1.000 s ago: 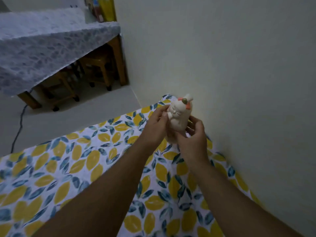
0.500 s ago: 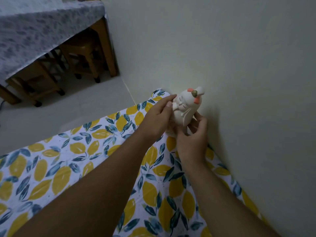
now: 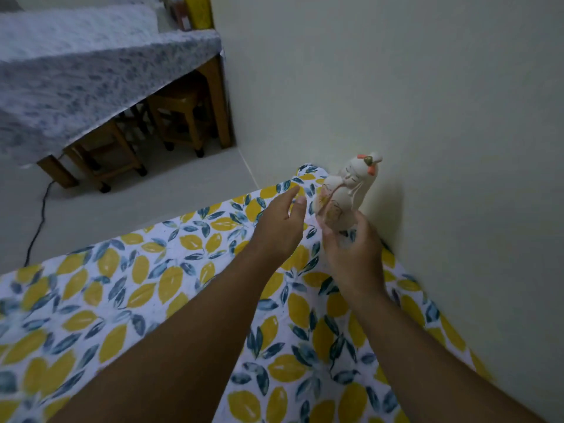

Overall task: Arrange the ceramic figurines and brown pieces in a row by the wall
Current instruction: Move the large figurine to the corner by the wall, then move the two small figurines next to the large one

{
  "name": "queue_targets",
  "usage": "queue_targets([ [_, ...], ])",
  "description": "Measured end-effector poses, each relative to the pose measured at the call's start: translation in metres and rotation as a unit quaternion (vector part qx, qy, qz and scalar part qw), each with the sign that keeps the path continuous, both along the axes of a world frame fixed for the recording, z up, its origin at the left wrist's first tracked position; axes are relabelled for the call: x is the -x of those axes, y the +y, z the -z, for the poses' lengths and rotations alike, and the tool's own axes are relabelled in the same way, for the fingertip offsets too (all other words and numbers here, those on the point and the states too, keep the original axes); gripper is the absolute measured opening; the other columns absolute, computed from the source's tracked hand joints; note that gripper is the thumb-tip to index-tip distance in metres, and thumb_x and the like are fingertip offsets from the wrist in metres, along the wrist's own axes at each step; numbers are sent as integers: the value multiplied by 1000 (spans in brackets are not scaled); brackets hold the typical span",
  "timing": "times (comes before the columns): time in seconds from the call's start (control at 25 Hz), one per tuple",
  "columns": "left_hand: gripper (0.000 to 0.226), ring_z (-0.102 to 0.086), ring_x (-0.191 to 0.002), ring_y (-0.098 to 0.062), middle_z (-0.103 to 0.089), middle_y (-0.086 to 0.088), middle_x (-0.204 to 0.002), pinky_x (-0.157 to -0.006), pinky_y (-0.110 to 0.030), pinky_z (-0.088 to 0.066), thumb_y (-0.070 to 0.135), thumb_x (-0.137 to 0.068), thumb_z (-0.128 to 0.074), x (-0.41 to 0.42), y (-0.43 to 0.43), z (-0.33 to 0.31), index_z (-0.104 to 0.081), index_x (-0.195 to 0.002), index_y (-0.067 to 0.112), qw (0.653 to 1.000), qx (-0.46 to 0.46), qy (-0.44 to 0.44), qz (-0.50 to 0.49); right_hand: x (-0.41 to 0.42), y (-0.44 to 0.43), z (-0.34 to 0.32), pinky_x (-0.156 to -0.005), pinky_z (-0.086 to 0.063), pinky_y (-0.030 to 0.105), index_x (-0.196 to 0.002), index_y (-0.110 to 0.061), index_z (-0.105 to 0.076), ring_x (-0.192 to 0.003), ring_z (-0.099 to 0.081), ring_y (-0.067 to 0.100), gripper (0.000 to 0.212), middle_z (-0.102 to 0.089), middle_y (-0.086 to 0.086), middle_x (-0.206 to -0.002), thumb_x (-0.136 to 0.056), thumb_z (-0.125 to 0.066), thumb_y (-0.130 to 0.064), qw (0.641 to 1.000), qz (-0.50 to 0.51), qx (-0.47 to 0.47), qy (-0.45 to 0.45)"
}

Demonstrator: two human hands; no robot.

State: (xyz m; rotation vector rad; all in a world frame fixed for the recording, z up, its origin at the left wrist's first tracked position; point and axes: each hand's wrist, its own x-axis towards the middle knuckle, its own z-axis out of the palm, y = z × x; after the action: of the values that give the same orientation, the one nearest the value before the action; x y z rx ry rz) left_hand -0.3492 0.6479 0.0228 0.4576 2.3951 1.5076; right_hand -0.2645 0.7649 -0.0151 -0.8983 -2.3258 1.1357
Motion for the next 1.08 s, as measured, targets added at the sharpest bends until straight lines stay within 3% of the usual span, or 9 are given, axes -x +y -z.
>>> queue_targets([
  [0.08,52,-32,-146,-17,-38,0,-159,-113,-28,-23,44,-106,-36,-31,-50,-8,-39,-152,22,999,40,23,-15,-19,-35,-9,-105,-46,48,-148,-33,-40,-137,-44,21,63,-48,-3,-150,-92,-53,-59,995,-70,-51,-51],
  [0.2,54,-23,-150,-18,-35,-1,-161,-123,-41,-14,46,-105,-34,-81,-141,-11,-36,-153,22,990,125,56,-45,-45,-108,-26,-118,-29,48,-155,-26,-32,-150,-25,21,65,-32,-1,-163,-98,-46,-56,969,-185,-102,-125],
  [0.32,55,-17,-152,-18,-33,-2,-162,-124,-42,-9,45,-105,-34,-134,-238,-12,-35,-154,20,974,187,70,-106,-73,-197,-36,-123,-15,46,-157,-25,-28,-154,-15,18,65,-24,-3,-166,-100,-42,-54,936,-289,-147,-140],
  [0.52,57,-12,-154,-18,-28,-1,-164,-124,-43,-6,45,-105,-33,-204,-364,-15,-31,-156,18,954,225,57,-188,-116,-324,-32,-125,-6,42,-158,-29,-25,-155,-8,14,62,-19,-6,-167,-102,-41,-51,889,-396,-175,-146],
  [0.72,64,-7,-154,-18,-23,-1,-166,-124,-41,-1,49,-103,-35,-242,-453,2,-26,-157,18,929,269,45,-249,-146,-412,-12,-123,-12,41,-157,-27,-27,-155,-10,18,61,-21,-3,-167,-102,-46,-43,846,-485,-182,-124],
  [0.84,79,-9,-154,-24,-16,-4,-167,-124,-44,-9,53,-97,-46,-250,-496,23,-14,-159,16,911,317,2,-264,-154,-442,9,-121,-25,45,-158,-26,-24,-155,-8,22,66,-14,-1,-168,-99,-52,-36,824,-519,-144,-177],
  [0.96,83,-22,-151,-28,-20,-7,-166,-118,-47,-31,41,-94,-56,-257,-514,50,-10,-159,18,934,238,-76,-255,-156,-453,32,-115,-36,44,-157,-24,-28,-152,-18,26,65,-16,1,-167,-98,-57,-20,834,-505,-94,-202],
  [1.08,73,-35,-144,-28,-33,-8,-159,-111,-45,-41,17,-94,-57,-257,-514,63,-21,-158,18,941,173,-65,-283,-149,-455,47,-110,-40,49,-144,-20,-52,-146,-33,34,52,-33,10,-161,-96,-58,-2,857,-477,-101,-166],
])
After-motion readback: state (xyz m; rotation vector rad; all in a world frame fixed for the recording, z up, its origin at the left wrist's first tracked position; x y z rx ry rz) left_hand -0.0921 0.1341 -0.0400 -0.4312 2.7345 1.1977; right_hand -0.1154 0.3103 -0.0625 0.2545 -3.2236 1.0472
